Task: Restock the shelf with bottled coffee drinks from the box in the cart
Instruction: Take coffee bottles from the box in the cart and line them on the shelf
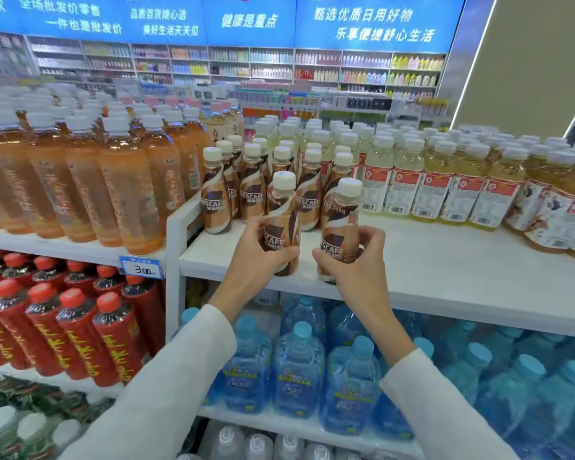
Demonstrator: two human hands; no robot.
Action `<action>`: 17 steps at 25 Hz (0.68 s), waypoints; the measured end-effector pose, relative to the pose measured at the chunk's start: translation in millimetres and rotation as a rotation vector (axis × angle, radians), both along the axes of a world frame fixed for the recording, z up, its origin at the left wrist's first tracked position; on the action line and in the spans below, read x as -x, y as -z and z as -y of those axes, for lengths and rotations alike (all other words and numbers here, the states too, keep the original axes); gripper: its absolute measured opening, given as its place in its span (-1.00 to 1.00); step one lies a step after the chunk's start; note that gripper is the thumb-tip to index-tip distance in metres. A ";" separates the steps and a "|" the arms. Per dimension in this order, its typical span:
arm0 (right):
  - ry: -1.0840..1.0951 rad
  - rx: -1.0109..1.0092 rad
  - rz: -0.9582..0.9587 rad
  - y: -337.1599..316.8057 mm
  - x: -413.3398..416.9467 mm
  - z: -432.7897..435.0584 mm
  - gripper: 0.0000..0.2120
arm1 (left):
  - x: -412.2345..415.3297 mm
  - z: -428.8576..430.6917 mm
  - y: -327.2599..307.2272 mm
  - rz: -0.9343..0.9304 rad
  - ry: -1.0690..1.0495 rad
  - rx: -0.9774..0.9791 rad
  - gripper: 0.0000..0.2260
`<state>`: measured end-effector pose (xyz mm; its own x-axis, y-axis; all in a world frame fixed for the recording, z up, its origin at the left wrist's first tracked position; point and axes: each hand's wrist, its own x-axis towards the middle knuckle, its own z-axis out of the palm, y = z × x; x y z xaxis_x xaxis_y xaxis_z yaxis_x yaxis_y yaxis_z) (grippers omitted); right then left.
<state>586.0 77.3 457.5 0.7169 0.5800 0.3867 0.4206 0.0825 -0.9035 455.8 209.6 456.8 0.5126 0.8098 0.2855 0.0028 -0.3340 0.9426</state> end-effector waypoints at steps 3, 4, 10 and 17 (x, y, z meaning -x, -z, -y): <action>-0.018 0.001 0.002 4.7 -0.6 0.2 -0.37 | 4.9 3.6 5.2 -0.017 0.017 -0.031 -0.33; -0.009 0.019 0.013 5.8 0.4 0.7 -0.33 | 8.4 3.7 6.5 -0.023 0.040 -0.035 -0.31; 0.137 0.163 0.114 11.5 1.7 4.5 -0.25 | 22.1 3.6 5.2 -0.095 -0.041 -0.078 -0.35; -0.110 0.216 0.039 6.1 -3.9 5.1 -0.40 | 17.7 17.4 5.3 -0.096 -0.209 -0.105 -0.44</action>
<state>589.9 72.3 451.4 0.6316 0.7262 0.2715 0.4551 -0.0638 -0.8881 438.1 192.3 451.5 0.3656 0.8695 0.3321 0.1701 -0.4132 0.8946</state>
